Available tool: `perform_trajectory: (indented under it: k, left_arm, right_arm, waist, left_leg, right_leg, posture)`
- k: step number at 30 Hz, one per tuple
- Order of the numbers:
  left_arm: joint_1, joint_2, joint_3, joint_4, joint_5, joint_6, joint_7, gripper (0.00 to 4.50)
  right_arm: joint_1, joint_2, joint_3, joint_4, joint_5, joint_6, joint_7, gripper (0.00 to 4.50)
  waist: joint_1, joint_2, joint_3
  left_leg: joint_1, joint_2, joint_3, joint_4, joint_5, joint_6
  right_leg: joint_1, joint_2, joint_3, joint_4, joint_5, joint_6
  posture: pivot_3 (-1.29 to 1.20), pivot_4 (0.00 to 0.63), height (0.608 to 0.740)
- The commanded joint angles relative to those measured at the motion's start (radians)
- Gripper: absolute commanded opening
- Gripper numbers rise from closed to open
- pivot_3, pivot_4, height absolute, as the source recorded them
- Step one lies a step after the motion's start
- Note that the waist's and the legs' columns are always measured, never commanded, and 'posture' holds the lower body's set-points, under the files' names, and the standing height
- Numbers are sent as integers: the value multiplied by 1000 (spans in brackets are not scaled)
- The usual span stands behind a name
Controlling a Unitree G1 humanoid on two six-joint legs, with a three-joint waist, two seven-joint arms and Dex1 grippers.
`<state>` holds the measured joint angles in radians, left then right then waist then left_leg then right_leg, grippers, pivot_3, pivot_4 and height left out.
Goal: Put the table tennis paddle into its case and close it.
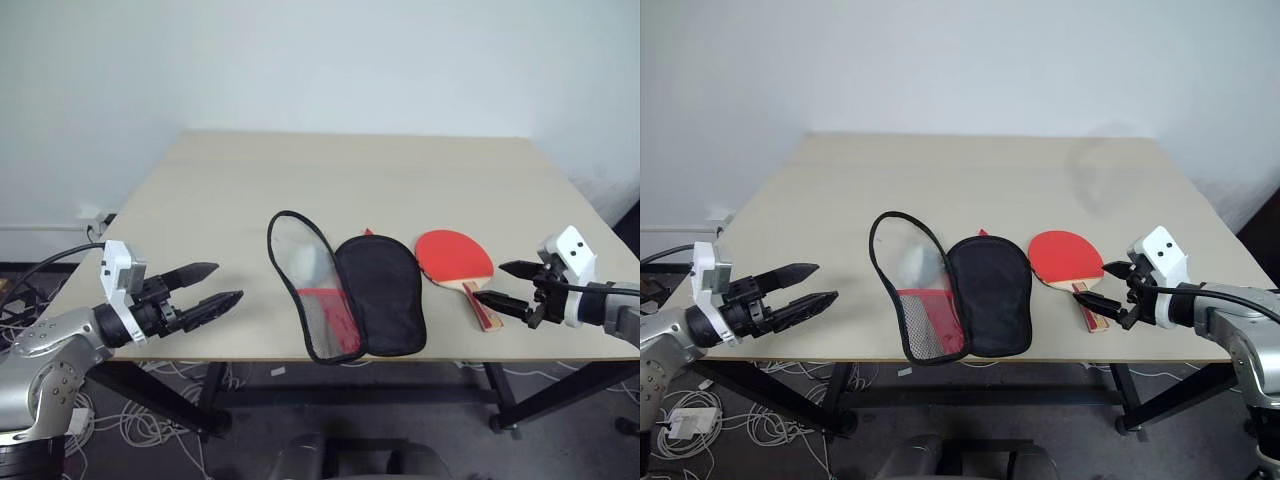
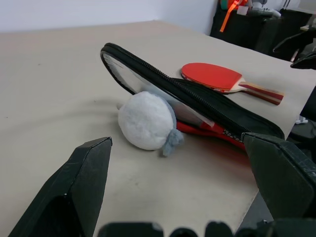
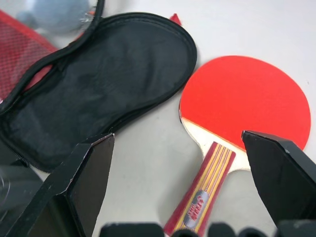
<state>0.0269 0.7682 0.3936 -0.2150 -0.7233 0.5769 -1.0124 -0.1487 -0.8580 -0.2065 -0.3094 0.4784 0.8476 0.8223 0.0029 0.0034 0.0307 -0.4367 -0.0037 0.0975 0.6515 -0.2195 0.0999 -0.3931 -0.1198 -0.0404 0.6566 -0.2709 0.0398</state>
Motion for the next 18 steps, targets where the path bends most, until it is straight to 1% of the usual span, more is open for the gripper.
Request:
perform_trajectory:
  k: [1,7,9,14,18]
  left_arm:
    - [-30,3,1,-20,-11,-14,-2,4500]
    - [-58,13,-14,-7,-8,-11,-7,4500]
    - [-62,11,-18,-10,-3,-11,-4,4500]
    - [-52,4,-32,-29,3,-18,-4,4500]
    - [-58,-10,-44,-36,3,-22,11,4500]
  right_arm:
    - [-33,5,-8,-58,27,84,-60,4463]
    - [-60,45,5,-79,39,168,-136,4463]
    - [-64,50,29,-81,22,171,-154,4463]
    - [-113,81,73,-33,-1,266,-248,4463]
    - [-154,139,112,13,-43,303,-341,4463]
  waist:
    - [1,0,0]
    - [1,0,0]
    - [0,0,0]
    - [-1,0,0]
    - [0,0,0]
  left_leg:
    - [0,0,0,0,0,0]
    - [0,0,0,0,0,0]
    - [0,0,0,0,0,0]
    - [0,0,1,-1,0,0]
    - [0,0,1,-1,0,0]
  right_leg:
    - [0,0,0,0,0,0]
    - [0,-2,-1,0,0,0]
    - [0,-2,-2,-1,0,0]
    - [0,-2,-2,-1,0,0]
    - [-1,-2,-2,-1,0,0]
  posture:
    - [0,0,707]
    - [0,0,707]
    - [0,0,707]
    - [0,0,707]
    - [0,0,707]
